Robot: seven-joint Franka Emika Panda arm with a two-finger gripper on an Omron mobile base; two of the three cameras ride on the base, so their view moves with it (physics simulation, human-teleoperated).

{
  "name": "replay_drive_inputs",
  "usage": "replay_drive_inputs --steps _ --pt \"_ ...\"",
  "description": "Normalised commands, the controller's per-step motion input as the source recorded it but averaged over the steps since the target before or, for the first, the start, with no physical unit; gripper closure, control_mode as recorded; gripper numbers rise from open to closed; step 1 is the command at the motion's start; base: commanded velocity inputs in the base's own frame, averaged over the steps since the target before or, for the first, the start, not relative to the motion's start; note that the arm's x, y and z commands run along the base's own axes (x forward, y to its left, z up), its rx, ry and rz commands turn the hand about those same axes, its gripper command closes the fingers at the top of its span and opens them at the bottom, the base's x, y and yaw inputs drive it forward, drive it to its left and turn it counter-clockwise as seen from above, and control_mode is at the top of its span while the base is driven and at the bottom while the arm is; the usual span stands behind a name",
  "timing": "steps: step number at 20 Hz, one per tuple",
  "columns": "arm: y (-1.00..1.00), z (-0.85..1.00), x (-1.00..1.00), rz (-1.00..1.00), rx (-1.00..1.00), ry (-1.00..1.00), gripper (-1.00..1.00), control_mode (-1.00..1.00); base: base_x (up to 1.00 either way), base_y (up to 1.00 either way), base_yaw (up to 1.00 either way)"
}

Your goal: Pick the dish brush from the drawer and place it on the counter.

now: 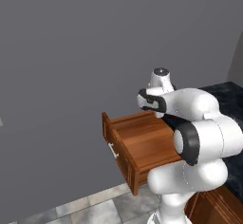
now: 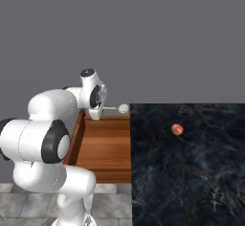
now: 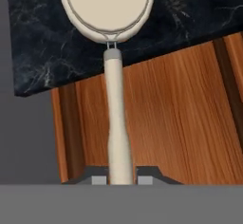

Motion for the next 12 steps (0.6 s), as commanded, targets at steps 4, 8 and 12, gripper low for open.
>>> replay_drive_inputs --steps 4,8,12 --pt "-1.0 0.33 0.0 -0.09 0.32 -0.09 1.0 -1.0 0.0 0.0 0.0" --pt "-1.0 0.0 -0.01 -0.13 0.32 0.02 1.0 -1.0 0.0 0.0 0.0" --pt "-1.0 -0.19 0.0 -0.23 0.09 0.04 1.0 -1.0 0.0 0.0 0.0"
